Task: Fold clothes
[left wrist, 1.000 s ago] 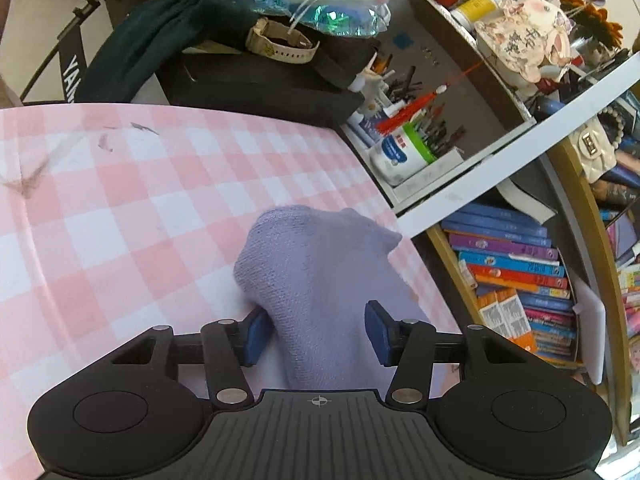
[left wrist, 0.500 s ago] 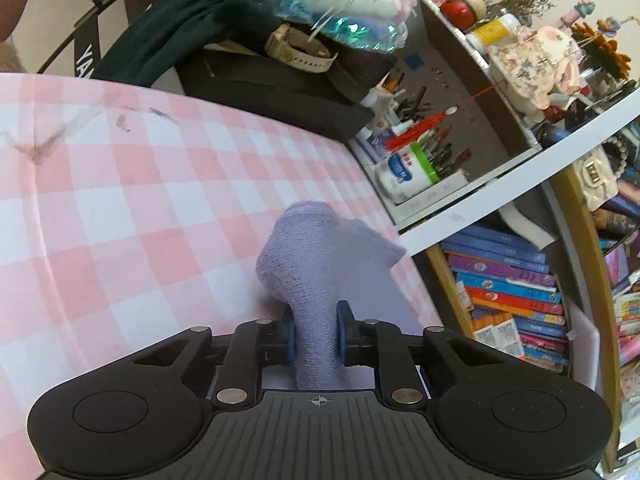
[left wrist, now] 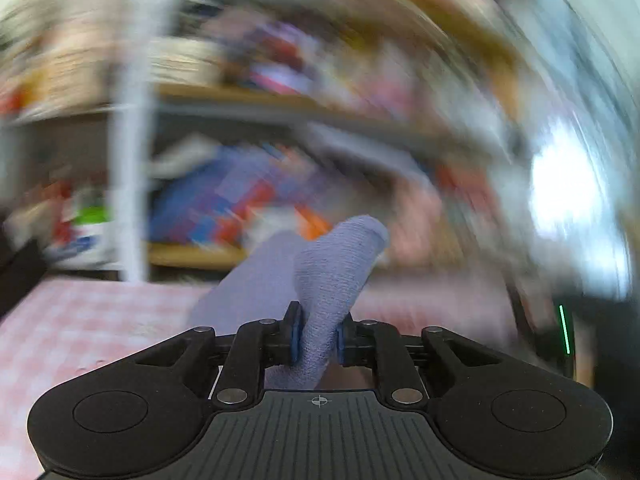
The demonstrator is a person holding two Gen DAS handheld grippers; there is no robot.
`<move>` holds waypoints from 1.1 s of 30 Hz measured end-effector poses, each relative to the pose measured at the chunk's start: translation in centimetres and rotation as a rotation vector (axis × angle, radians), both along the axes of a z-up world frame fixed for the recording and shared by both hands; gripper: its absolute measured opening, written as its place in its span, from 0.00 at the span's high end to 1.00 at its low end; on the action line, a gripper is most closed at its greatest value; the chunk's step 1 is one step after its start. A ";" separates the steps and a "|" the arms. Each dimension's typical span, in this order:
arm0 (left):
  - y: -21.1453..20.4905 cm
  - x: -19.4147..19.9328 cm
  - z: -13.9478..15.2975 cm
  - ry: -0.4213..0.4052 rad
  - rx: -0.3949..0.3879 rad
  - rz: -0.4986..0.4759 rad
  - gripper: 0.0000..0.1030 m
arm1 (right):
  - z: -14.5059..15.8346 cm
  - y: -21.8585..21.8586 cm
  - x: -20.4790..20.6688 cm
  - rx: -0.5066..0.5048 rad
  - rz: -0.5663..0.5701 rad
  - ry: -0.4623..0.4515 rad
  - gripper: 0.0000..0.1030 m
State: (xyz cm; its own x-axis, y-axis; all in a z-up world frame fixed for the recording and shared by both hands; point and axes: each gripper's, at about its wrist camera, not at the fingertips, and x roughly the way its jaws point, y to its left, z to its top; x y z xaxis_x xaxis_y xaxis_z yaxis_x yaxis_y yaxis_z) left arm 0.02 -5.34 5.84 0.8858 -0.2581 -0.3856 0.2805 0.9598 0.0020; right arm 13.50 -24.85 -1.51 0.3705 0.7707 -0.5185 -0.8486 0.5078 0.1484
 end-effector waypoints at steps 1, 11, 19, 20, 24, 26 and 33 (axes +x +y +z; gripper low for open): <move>-1.3 0.1 -1.1 0.040 0.056 -0.026 0.80 | 0.0 -0.4 0.5 0.022 -0.006 0.041 0.48; -6.9 -1.7 -5.2 -0.038 0.388 -0.059 0.51 | -1.2 -4.8 3.4 0.236 -0.150 0.400 0.67; -6.7 -2.0 -4.0 -0.109 0.302 0.051 0.81 | -1.7 -4.8 2.8 0.273 -0.177 0.466 0.69; -6.4 -1.7 -3.8 -0.108 0.271 0.070 0.82 | -1.7 -4.9 2.8 0.276 -0.180 0.470 0.70; -7.0 -1.9 -2.4 -0.189 0.253 0.095 0.84 | -2.1 -5.1 3.3 0.306 -0.191 0.517 0.71; -8.5 -1.6 -3.6 -0.122 0.344 0.022 0.83 | -2.2 -5.2 3.4 0.310 -0.189 0.527 0.71; -9.3 -1.2 -6.0 -0.020 0.379 -0.044 0.71 | -1.2 -5.5 3.2 0.246 -0.194 0.448 0.66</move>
